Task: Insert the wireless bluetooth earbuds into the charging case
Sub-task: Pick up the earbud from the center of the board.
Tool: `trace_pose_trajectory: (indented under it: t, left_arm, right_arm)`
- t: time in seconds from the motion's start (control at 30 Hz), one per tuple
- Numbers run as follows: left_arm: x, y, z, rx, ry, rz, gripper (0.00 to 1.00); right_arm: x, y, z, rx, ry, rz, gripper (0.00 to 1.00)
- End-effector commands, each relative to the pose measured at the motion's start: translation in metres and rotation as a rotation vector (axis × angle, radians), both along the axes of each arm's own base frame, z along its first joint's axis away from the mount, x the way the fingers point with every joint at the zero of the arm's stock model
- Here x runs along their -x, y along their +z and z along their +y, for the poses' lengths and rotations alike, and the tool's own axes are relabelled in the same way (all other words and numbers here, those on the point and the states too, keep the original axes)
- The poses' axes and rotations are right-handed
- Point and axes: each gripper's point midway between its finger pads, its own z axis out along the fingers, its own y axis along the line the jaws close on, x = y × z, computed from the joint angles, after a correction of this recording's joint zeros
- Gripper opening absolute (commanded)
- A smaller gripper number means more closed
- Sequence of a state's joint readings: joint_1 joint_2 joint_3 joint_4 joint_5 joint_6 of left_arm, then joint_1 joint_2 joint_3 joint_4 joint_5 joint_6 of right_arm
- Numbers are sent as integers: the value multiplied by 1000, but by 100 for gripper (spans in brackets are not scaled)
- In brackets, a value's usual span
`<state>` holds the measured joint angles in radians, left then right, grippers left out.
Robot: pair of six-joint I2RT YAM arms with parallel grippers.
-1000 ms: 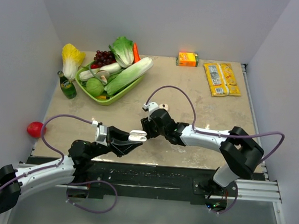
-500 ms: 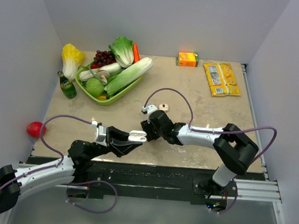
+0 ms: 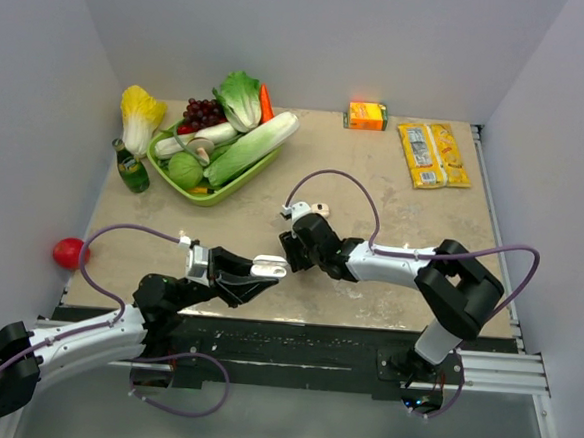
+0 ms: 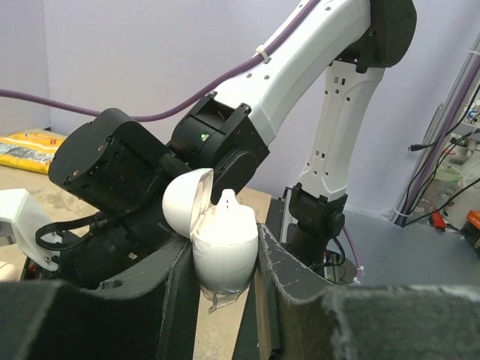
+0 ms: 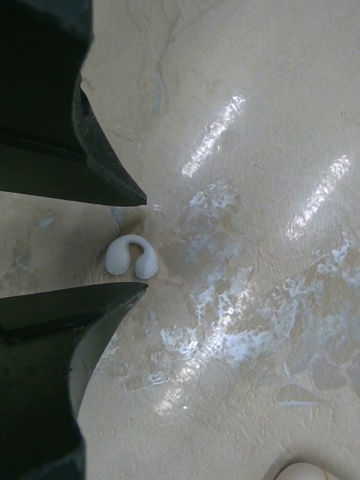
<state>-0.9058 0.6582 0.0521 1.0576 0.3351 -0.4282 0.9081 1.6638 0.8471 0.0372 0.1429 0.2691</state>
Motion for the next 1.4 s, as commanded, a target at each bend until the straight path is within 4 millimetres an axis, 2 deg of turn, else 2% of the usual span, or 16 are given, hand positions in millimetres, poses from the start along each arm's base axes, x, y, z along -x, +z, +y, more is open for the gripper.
trace_pose_trajectory:
  t: [0.0, 0.13, 0.23, 0.3, 0.43, 0.73, 0.97, 1.37]
  left_arm:
    - [3, 0, 5, 33, 4, -10, 0]
    - [4, -1, 4, 33, 0, -5, 0]
    - [4, -2, 4, 32, 0, -4, 0]
    - [4, -2, 5, 35, 1, -6, 0]
    - [3, -3, 4, 36, 0, -3, 0]
    - [5, -3, 4, 39, -9, -2, 0]
    - [5, -3, 5, 38, -7, -2, 0]
    - [6, -2, 5, 42, -5, -5, 0]
  right_arm:
    - [-11, 7, -5, 3, -48, -38, 47]
    - [-14, 9, -6, 4, -58, -51, 44]
    - [-16, 22, -4, -36, -54, -88, 45]
    - [-12, 36, 6, -87, -11, -97, 48]
    - [-6, 46, 19, -123, 47, -92, 51]
    - [2, 16, 21, -72, 79, -14, 51]
    - [4, 7, 22, -58, 84, 8, 51]
    - [-3, -6, 7, 0, 14, 13, 47]
